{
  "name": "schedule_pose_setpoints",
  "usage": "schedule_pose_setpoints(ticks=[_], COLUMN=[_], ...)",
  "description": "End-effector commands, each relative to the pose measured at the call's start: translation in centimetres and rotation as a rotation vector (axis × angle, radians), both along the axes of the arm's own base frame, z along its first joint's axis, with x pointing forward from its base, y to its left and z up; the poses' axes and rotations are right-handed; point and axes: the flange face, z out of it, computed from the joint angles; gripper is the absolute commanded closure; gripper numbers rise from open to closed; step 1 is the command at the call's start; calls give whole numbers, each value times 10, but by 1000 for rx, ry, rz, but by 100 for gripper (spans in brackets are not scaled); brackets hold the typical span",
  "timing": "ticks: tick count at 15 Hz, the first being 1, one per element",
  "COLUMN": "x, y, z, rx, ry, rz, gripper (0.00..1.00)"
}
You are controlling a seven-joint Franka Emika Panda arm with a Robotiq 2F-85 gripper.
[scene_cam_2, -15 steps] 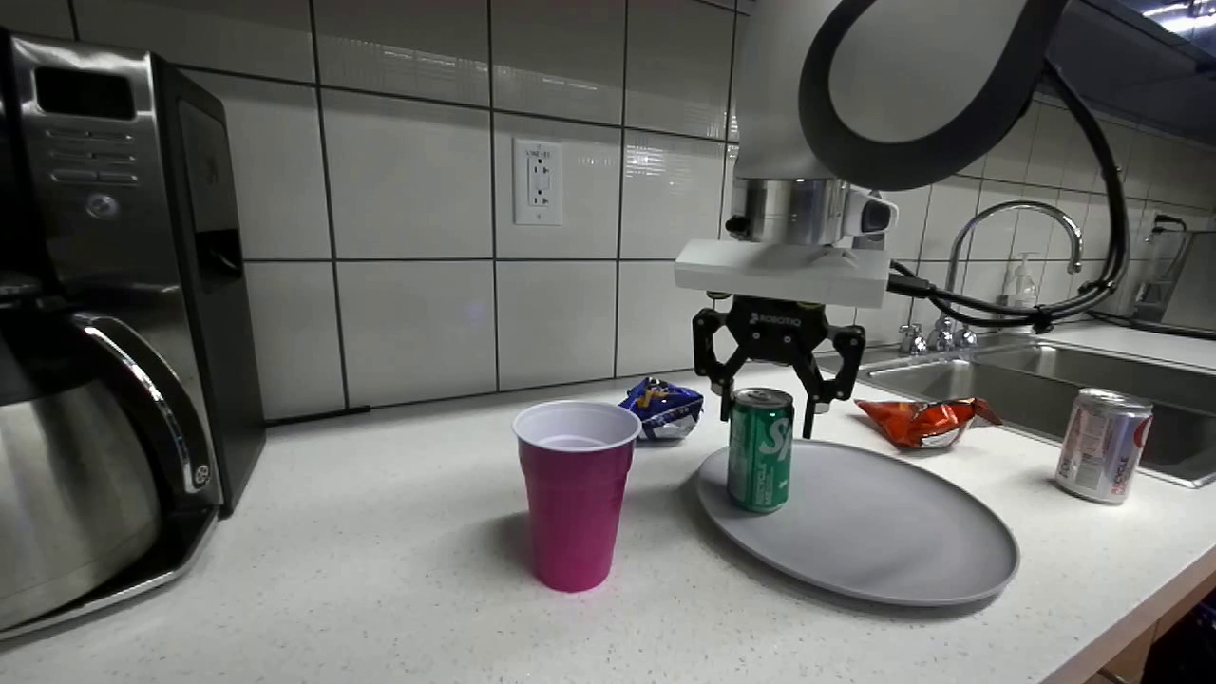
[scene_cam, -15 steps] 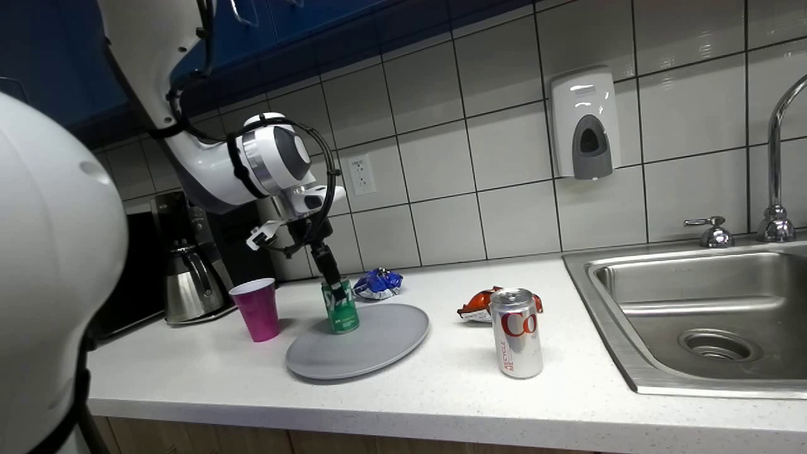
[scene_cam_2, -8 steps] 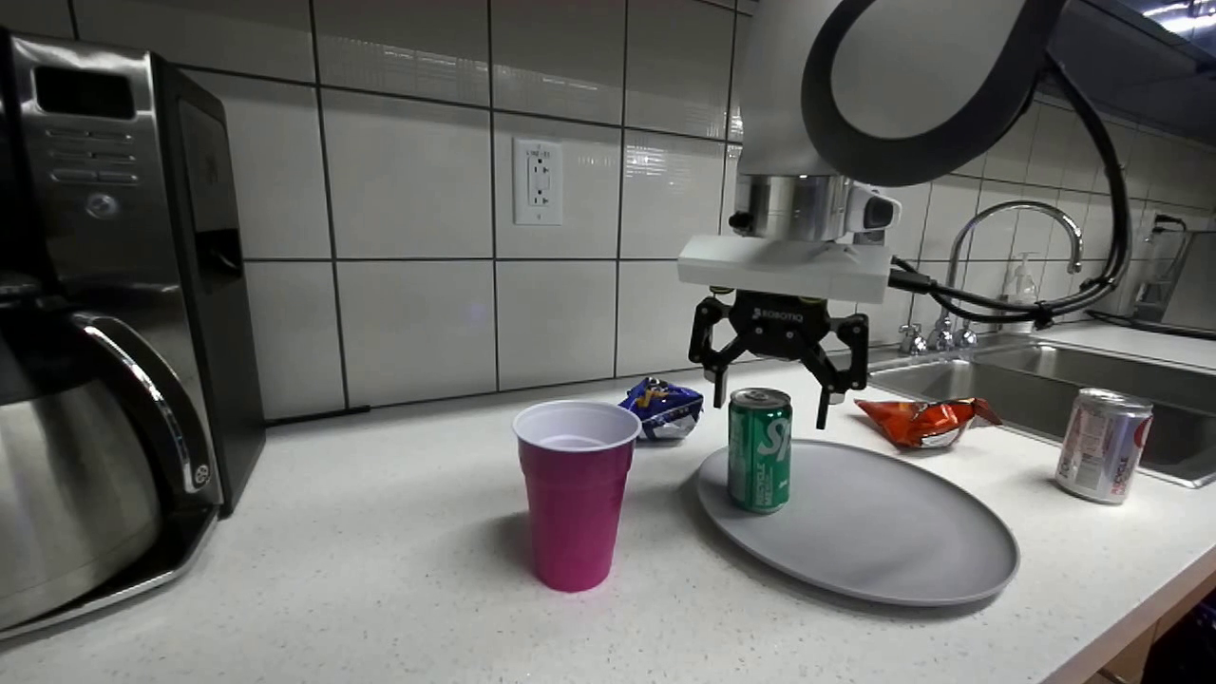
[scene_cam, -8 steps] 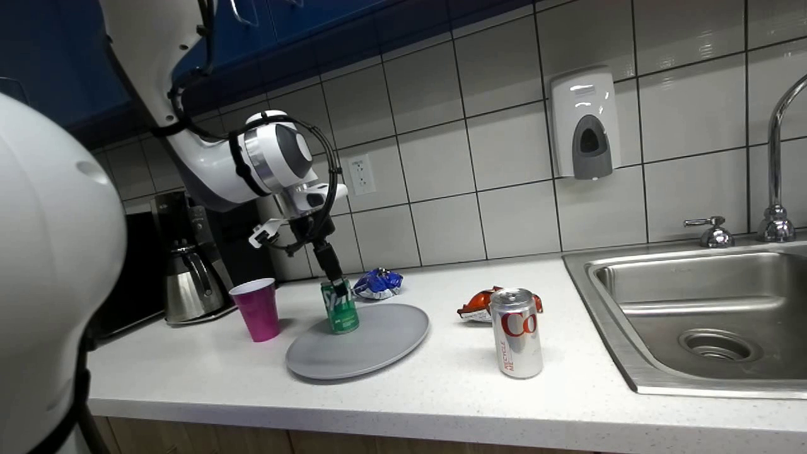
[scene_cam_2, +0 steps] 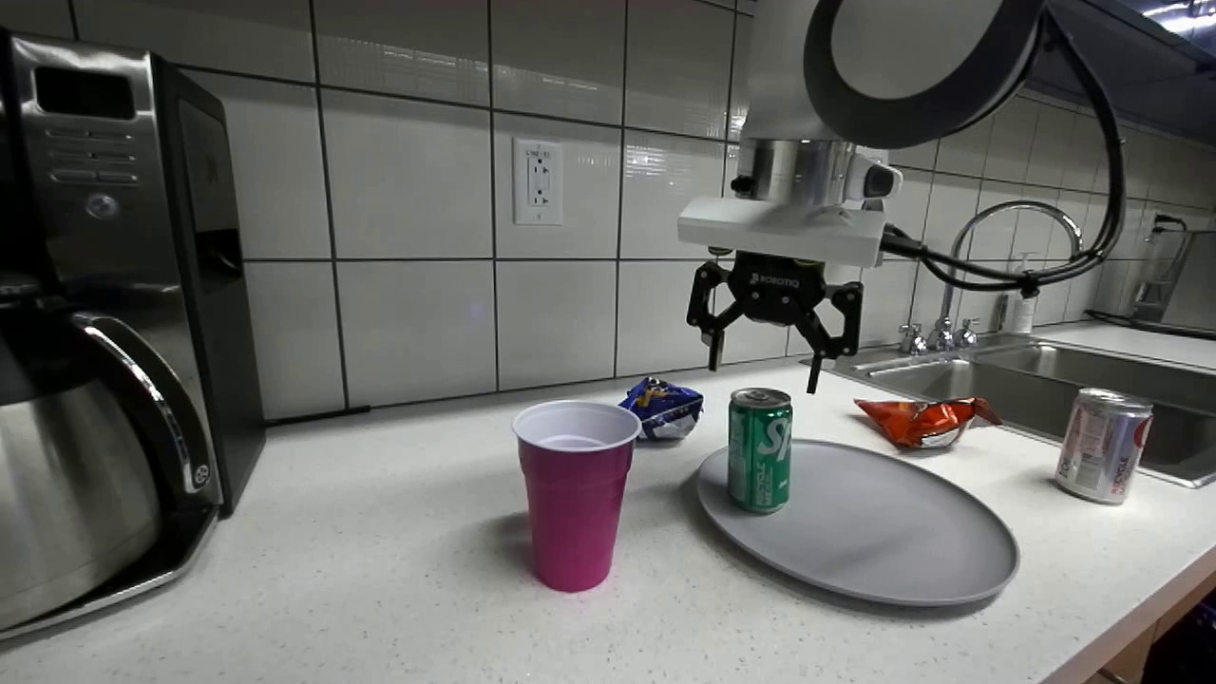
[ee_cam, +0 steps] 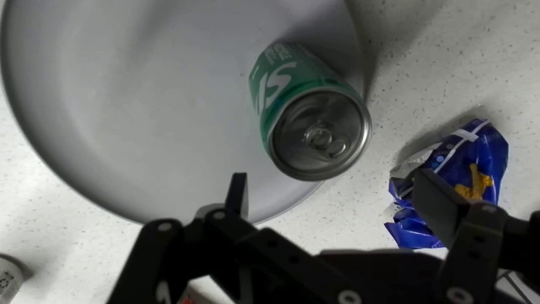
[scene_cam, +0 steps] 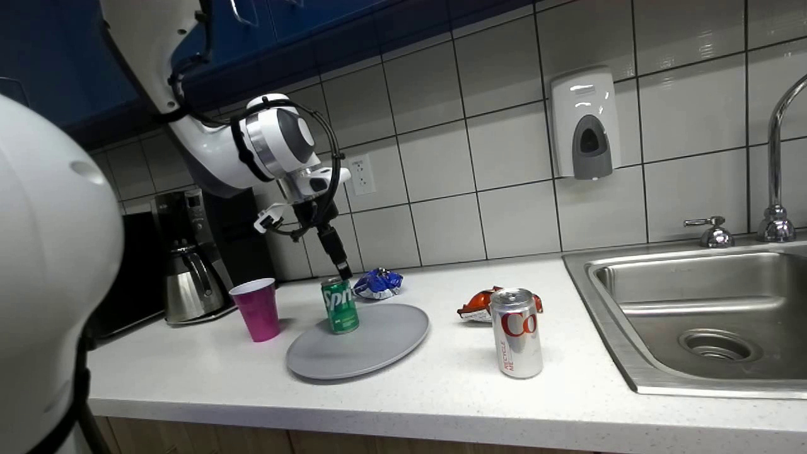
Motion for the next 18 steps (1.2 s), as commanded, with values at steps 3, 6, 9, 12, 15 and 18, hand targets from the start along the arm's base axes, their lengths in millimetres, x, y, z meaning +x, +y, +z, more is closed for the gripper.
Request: schedule_pose_setpoints(ticks=[3, 6, 9, 12, 15, 18], x=[2, -1, -7, -13, -25, -37], y=[-25, -38, -49, -57, -70, -82], z=[28, 35, 38, 38, 32, 24], rx=[-10, -14, -19, -21, -17, -17], ry=[-40, -48, -47, -39, -21, 2], rz=[-30, -57, -74, -98, -134, -172], gripper=[0, 0, 0, 0, 0, 0])
